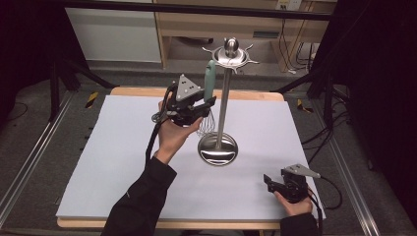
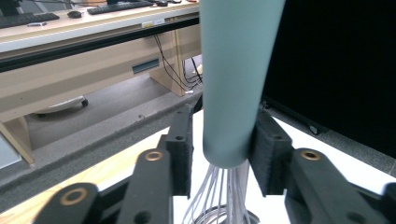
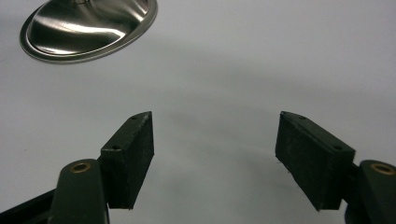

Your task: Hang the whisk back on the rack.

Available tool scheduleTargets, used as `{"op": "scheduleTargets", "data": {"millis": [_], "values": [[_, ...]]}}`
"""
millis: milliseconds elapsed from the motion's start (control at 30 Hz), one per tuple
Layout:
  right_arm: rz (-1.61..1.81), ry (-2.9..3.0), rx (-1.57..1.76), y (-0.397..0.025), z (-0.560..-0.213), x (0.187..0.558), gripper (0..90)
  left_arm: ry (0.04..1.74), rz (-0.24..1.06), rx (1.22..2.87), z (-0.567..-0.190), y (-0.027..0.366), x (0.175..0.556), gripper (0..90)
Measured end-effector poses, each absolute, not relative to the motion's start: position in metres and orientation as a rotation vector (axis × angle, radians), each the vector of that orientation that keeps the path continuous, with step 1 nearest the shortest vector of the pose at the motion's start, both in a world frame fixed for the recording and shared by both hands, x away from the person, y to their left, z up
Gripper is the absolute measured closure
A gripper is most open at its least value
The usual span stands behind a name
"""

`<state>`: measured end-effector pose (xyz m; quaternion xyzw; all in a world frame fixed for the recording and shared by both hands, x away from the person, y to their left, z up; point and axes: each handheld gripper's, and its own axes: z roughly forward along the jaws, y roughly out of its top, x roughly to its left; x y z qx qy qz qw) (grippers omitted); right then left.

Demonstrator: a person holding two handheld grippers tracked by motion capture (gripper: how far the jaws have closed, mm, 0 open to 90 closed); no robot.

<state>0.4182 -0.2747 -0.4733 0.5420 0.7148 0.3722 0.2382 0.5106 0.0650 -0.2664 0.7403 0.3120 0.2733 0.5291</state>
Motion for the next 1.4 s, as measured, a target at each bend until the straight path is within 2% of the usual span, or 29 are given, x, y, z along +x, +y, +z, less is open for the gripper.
{"op": "scheduleTargets", "data": {"millis": [167,600,1400], "values": [[1.011,1.958,1.487,-0.275,-0.474,0.419,28.4,0.729,0.641,1.753,-0.267,0.072,0.507,49.1],[1.003,1.963,1.490,-0.275,-0.475,0.419,27.5,0.732,0.587,1.781,-0.285,0.104,0.490,34.1],[0.975,1.972,1.501,-0.277,-0.478,0.420,22.3,0.870,0.560,1.872,-0.370,0.161,0.472,30.9]]}}
